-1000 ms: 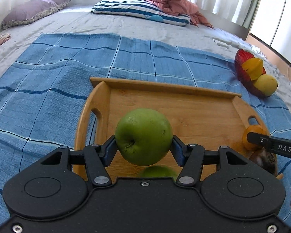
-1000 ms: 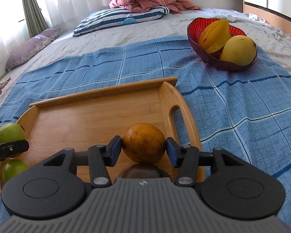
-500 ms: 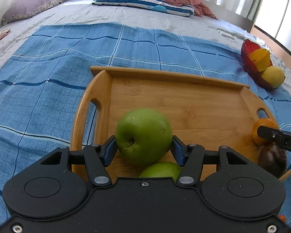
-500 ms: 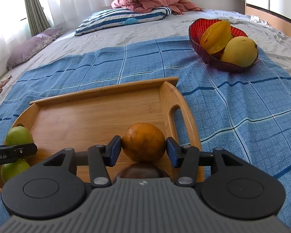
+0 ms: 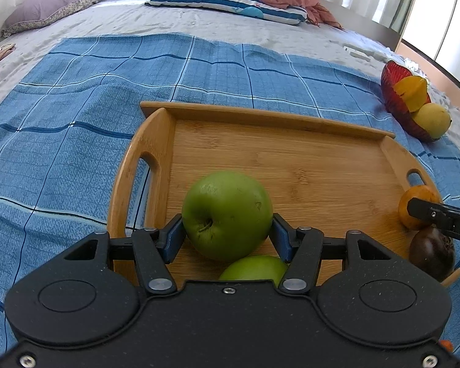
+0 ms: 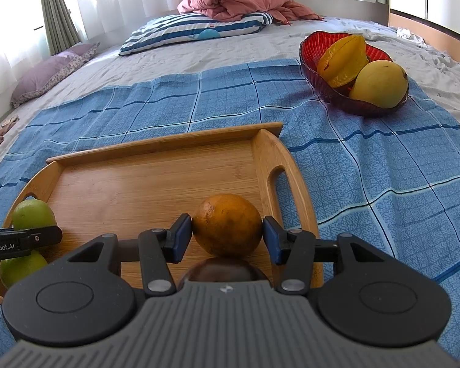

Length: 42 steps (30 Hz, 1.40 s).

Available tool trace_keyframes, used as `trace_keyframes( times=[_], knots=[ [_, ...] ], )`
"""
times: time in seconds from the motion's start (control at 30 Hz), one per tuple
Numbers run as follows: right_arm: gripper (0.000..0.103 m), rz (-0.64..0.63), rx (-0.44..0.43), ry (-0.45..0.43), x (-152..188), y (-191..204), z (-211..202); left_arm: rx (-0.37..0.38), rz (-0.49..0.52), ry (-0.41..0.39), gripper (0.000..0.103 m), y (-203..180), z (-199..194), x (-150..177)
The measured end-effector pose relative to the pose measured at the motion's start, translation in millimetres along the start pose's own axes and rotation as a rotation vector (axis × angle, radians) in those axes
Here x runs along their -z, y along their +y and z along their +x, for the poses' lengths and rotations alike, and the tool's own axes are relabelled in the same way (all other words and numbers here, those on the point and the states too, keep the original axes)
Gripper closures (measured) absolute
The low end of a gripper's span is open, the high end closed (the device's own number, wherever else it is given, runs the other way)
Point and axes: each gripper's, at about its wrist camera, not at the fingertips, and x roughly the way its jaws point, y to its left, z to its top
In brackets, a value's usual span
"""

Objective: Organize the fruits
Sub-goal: 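Open the left tool releasing the apple while the right tool releases the orange on the tray, then move both tools back toward the loose tangerines and dates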

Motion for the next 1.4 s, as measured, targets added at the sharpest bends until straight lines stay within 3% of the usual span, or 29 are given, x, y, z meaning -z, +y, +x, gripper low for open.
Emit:
trace_keyframes(
  times=[0.17, 0.3, 0.7, 1.07, 1.4],
  knots=[
    [0.044, 0.003, -0.003, 0.008, -0.9, 0.8, 0.5, -0.004, -0.002, 0.000, 0.045, -0.3, -0.4, 0.3],
    [0.041, 0.004, 0.002, 0.008, -0.8, 2.1, 0.3, 0.003, -0.016, -0.021, 0.026, 2.5, -7.2, -0.1],
    [0.016, -0.004, -0.027, -0.041, 3.2, 1.0, -20.1, 0.010, 0.004, -0.104, 0.002, 6.7, -44.4, 11.0],
    [0.005, -0.055, -0.051, -0.167, 26.3, 4.4, -66.2, 0.073, 0.070, -0.188, 0.000, 0.3, -95.0, 51.9],
    [0.000, -0.077, -0.045, -0.286, 75.4, 4.1, -101.4, 0.117, 0.129, -0.279, 0.000, -12.3, -135.7, 106.9]
  ],
)
